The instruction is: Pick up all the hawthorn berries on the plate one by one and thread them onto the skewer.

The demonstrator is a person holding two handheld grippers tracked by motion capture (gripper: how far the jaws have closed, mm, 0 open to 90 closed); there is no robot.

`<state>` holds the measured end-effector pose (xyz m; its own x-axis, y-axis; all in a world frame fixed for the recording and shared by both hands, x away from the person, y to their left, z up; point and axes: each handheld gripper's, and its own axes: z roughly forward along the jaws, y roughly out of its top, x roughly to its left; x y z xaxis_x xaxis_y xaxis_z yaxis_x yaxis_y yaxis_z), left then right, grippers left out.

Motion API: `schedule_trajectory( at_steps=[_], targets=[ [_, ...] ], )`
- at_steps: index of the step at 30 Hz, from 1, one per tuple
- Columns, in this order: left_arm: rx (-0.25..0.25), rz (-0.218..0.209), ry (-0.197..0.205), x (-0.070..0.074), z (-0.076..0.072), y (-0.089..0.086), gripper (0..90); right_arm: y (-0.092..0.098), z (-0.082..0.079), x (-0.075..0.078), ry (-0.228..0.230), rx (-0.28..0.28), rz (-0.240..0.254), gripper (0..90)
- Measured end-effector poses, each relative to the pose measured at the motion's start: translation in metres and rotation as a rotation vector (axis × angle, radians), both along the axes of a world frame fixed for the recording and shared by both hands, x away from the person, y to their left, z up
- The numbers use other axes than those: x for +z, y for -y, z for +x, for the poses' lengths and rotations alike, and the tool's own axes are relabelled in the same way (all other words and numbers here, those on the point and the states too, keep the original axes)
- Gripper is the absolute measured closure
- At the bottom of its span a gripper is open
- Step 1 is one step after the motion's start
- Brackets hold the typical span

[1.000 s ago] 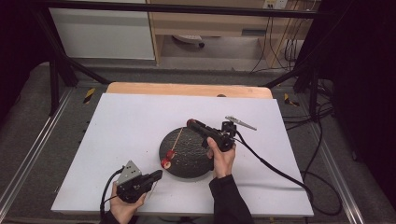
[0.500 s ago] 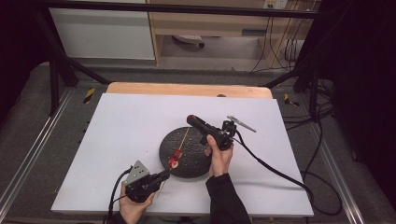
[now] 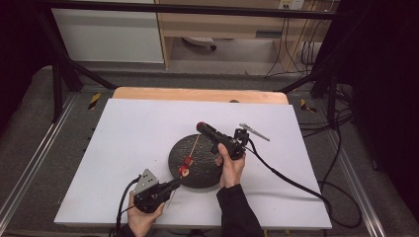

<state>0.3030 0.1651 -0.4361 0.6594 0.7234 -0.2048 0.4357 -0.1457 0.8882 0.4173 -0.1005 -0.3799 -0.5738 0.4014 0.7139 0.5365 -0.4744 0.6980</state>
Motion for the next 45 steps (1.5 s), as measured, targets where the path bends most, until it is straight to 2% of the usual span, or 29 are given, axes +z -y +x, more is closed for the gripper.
schedule_trajectory(
  at_steps=[10, 22, 26, 37, 45],
  targets=[
    [0.004, -0.006, 0.001, 0.0, 0.001, 0.003, 88.3, -0.001, 0.0, -0.001, -0.005, 0.001, 0.009, 60.9],
    [0.034, -0.075, -0.005, 0.001, 0.001, 0.015, 88.3, -0.003, 0.0, -0.004, -0.011, -0.003, 0.045, 60.9],
    [0.048, -0.085, -0.012, 0.003, 0.003, 0.018, 88.4, -0.004, -0.001, -0.005, -0.014, 0.0, 0.05, 61.0],
    [0.049, -0.094, -0.02, 0.012, 0.012, 0.02, 88.5, -0.005, -0.002, -0.007, -0.021, -0.004, 0.072, 61.2],
    [0.051, -0.088, -0.025, 0.016, 0.018, 0.021, 88.5, -0.007, -0.005, -0.01, -0.032, 0.01, 0.054, 61.5]
  ],
)
